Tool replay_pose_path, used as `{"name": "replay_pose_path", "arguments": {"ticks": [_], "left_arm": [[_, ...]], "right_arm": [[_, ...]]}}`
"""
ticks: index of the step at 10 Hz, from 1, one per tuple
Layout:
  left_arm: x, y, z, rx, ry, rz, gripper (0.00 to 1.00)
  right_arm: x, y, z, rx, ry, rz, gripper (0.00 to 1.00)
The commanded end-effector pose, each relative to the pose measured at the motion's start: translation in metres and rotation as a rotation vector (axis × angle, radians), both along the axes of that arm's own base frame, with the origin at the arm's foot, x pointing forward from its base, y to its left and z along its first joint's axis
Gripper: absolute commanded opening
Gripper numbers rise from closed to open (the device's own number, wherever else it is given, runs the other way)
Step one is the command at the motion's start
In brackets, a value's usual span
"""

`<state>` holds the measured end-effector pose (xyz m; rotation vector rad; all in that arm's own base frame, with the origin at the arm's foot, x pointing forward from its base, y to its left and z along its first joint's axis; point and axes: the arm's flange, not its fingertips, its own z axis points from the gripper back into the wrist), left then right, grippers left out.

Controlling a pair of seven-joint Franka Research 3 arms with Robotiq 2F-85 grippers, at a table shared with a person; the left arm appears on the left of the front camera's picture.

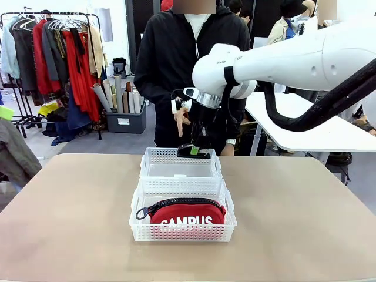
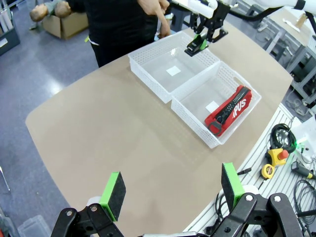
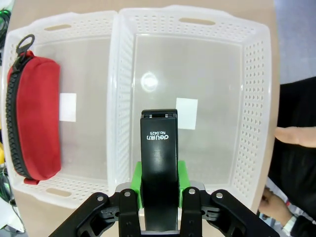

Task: Distribute items into two baskets.
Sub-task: Place the picked Stapler into the Organizing basket as instructed by the person.

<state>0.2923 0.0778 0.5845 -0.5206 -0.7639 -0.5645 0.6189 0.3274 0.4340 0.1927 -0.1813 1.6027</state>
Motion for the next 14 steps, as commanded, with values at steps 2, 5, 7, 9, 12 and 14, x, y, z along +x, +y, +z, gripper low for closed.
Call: {"name": "replay_pose_path", "arguments": {"ticks": [2, 5, 7, 9, 12, 14], "left_arm": [[-0.001, 0.0, 0.0, -0.001, -0.002, -0.001, 1.0], [-0.001, 0.0, 0.0, -0.001, -0.002, -0.001, 1.0], [-0.001, 0.0, 0.0, -0.001, -0.002, -0.001, 1.0], [-0.001, 0.0, 0.0, -0.001, -0.002, -0.001, 1.0], [-0.001, 0.0, 0.0, -0.001, -0.002, -0.001, 1.0], [-0.001, 0.0, 0.0, -0.001, -0.002, -0.001, 1.0]], "right_arm": [[0.011, 0.013, -0.012, -0.021, -0.01, -0.013, 0.0], [0.015, 0.017, -0.031, -0.033, -0.012, -0.042, 0.0], [0.019, 0.02, -0.047, -0.044, 0.003, -0.051, 0.0], [0.021, 0.023, -0.062, -0.05, 0.019, -0.063, 0.0], [0.026, 0.024, -0.081, -0.075, 0.048, -0.082, 0.0], [0.028, 0.025, -0.089, -0.08, 0.06, -0.087, 0.0]]}}
